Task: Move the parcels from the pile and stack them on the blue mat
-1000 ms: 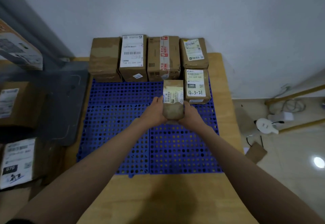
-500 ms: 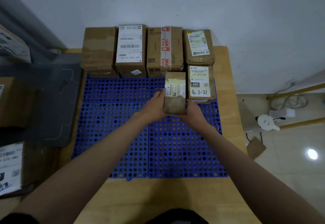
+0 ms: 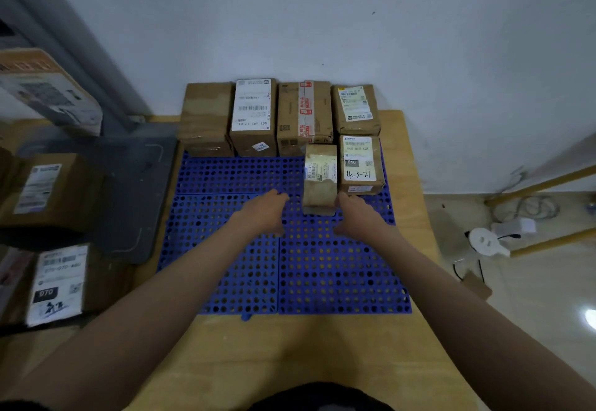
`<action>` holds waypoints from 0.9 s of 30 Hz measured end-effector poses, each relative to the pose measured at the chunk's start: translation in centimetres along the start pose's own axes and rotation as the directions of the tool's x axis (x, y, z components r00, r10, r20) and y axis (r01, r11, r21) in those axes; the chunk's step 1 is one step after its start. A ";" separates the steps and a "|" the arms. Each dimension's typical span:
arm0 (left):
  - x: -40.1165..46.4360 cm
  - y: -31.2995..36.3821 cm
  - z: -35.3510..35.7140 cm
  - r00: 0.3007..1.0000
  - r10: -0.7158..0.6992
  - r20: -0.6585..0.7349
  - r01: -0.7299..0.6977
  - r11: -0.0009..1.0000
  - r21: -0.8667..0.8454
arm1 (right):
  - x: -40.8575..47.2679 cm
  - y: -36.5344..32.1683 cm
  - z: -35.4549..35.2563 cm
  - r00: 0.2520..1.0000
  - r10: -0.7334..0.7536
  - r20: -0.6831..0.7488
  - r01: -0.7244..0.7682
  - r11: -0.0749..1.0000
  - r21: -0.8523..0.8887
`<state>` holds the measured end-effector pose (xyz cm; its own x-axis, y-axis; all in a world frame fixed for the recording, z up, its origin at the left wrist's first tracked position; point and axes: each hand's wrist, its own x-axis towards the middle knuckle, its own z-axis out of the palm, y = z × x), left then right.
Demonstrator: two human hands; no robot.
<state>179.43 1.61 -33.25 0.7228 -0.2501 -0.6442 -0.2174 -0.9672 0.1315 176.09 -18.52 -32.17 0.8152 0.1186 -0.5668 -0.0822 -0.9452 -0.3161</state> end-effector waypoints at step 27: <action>-28.1 -16.4 9.0 0.943 -0.258 -0.210 0.207 0.950 -0.234 | -13.2 -21.0 8.5 0.923 -0.356 0.145 0.380 0.904 -0.197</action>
<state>156.79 24.86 -24.11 0.8755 0.0040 -0.4832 0.0971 -0.9810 0.1679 162.21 2.39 -24.48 0.6987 0.4901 -0.5212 0.3478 -0.8693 -0.3512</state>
